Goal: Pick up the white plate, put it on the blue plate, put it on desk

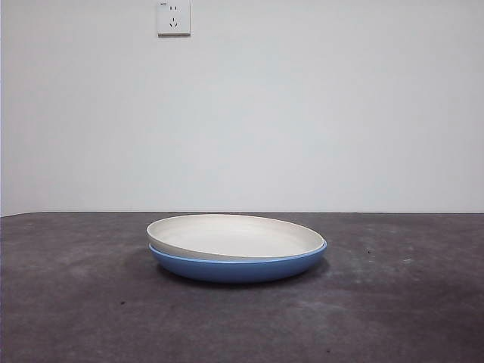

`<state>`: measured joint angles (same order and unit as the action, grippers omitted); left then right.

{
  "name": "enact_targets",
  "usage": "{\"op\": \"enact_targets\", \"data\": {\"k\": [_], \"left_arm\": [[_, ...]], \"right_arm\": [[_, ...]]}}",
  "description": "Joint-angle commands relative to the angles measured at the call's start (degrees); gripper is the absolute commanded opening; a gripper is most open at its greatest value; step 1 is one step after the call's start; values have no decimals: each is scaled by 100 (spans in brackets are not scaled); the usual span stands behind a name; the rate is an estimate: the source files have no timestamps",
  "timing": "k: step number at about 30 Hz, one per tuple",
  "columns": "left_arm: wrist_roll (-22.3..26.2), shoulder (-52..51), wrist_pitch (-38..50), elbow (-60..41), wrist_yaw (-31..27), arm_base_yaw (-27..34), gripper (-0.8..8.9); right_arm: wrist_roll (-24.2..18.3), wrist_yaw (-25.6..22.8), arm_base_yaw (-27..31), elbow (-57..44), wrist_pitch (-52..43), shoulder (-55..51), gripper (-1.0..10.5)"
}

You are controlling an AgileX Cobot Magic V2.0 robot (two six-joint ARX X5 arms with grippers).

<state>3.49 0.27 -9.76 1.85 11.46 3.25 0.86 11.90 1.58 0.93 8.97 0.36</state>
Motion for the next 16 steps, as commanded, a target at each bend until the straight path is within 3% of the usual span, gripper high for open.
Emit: {"op": "enact_targets", "data": {"k": [1, 16], "left_arm": [[-35, -9, -48, -116, -9, 11, 9], [-35, -9, -48, -116, -9, 13, 9]], "right_arm": [[61, 0, 7, -26, 4, -15, 12], [61, 0, 7, -26, 4, -15, 12]]}}
